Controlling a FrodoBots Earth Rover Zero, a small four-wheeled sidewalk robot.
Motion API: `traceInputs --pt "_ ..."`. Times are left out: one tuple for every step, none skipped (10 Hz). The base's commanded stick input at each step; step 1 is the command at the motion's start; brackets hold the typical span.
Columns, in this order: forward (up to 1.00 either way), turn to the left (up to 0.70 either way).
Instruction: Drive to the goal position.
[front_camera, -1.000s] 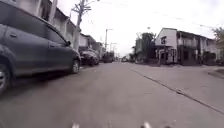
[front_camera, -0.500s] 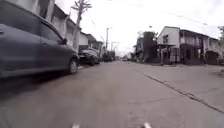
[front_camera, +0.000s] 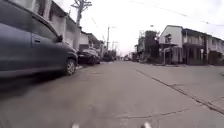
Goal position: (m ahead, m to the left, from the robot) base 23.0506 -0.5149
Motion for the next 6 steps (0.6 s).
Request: traceInputs --pt "0.7 0.0" --pt "0.7 0.0" --pt "0.7 0.0" --pt "0.7 0.0" --pt "0.7 0.0" --pt "0.7 0.0"
